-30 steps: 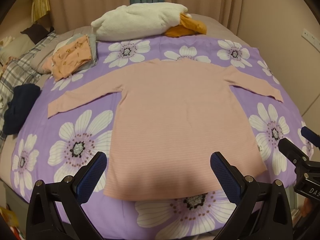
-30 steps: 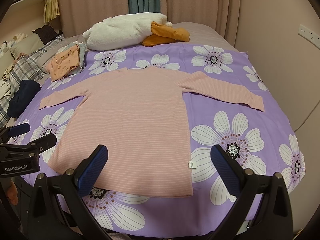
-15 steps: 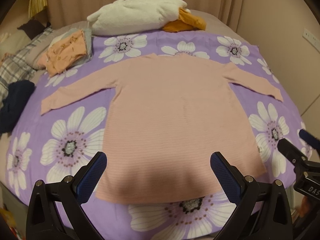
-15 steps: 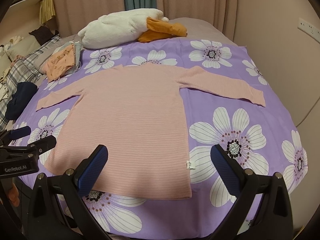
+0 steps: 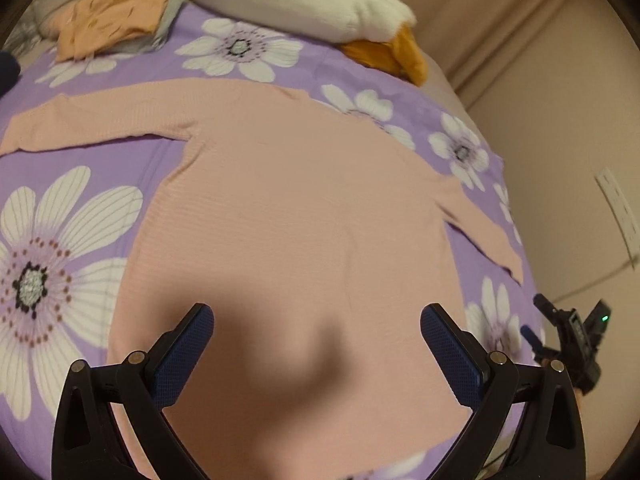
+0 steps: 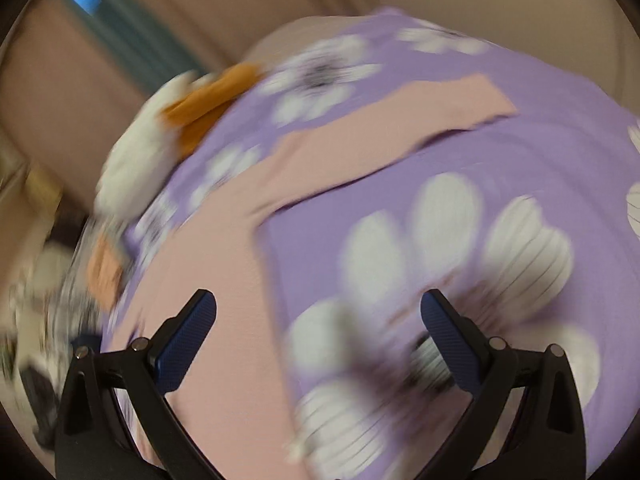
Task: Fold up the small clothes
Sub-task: 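Grasp the pink sleeve cuff with the right tool and fold it across the body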
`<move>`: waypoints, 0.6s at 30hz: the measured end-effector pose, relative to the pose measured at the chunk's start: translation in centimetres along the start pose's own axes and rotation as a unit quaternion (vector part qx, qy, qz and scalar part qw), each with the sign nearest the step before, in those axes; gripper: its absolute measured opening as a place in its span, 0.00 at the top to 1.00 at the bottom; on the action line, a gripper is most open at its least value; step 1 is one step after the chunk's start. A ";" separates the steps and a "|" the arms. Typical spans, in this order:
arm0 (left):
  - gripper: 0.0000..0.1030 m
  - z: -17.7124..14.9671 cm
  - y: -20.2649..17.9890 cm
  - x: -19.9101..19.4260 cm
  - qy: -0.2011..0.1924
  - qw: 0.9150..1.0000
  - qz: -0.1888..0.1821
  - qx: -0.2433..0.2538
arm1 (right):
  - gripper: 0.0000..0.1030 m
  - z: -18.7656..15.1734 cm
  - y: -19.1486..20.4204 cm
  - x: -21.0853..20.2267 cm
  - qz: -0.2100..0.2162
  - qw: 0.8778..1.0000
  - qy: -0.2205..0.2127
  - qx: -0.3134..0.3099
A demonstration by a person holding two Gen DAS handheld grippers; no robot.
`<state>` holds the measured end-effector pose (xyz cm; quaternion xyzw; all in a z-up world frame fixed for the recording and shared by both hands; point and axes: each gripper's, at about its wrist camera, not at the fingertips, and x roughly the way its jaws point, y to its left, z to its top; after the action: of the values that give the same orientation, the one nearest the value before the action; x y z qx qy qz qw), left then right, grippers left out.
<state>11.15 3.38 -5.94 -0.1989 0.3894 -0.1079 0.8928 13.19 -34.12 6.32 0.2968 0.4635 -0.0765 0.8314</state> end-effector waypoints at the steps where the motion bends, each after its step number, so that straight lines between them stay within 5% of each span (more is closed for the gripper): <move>1: 0.01 0.5 0.1 0.3 -0.003 1.000 -0.006 -0.007 | 0.01 0.4 -0.9 0.7 0.001 1.000 -0.006 0.020; 8: 0.01 2.9 0.5 2.7 0.010 1.000 0.003 -0.011 | 0.09 3.7 -3.7 6.6 0.056 0.990 -0.049 0.116; 18: 0.01 4.0 0.3 5.2 0.034 0.999 0.021 -0.009 | 0.45 8.8 -5.9 11.0 0.104 0.959 -0.121 0.232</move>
<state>17.62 2.88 -7.03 -0.1945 0.4245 -0.0924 0.8794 23.38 -42.25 -1.69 0.5167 0.2952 -0.1302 0.7930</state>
